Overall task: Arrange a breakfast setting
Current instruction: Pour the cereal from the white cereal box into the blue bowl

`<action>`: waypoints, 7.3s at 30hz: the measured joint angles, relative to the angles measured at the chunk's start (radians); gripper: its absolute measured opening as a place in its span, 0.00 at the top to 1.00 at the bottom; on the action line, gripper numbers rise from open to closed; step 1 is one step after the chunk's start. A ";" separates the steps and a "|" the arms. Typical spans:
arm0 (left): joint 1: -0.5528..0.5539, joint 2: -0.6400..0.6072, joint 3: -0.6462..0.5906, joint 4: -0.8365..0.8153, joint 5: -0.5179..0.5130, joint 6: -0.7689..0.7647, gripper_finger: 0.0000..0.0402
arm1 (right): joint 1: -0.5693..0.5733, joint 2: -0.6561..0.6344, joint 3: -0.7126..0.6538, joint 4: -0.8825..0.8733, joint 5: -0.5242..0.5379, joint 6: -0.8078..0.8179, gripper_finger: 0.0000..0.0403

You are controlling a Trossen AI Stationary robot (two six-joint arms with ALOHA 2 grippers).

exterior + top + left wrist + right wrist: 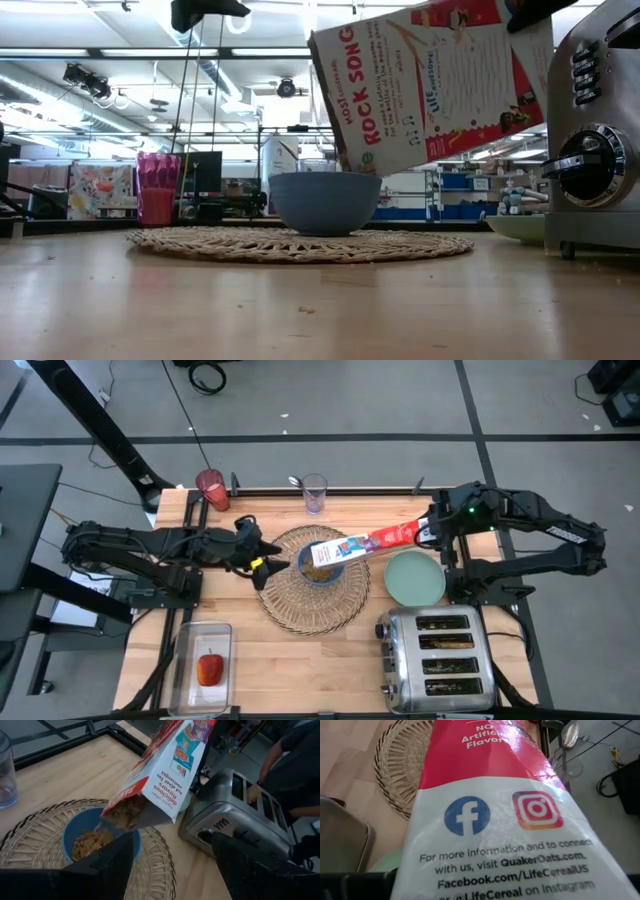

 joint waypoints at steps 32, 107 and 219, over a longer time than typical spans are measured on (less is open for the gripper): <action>0.029 0.001 0.000 0.053 -0.001 -0.007 0.33 | -0.013 0.000 -0.001 0.025 -0.068 -0.035 0.43; 0.029 -0.014 -0.001 0.304 -0.009 0.001 0.33 | -0.129 -0.227 -0.204 0.104 -0.211 0.175 0.48; 0.370 0.412 0.315 0.940 0.571 0.261 0.21 | -0.131 0.128 -0.378 1.980 -0.182 0.857 0.50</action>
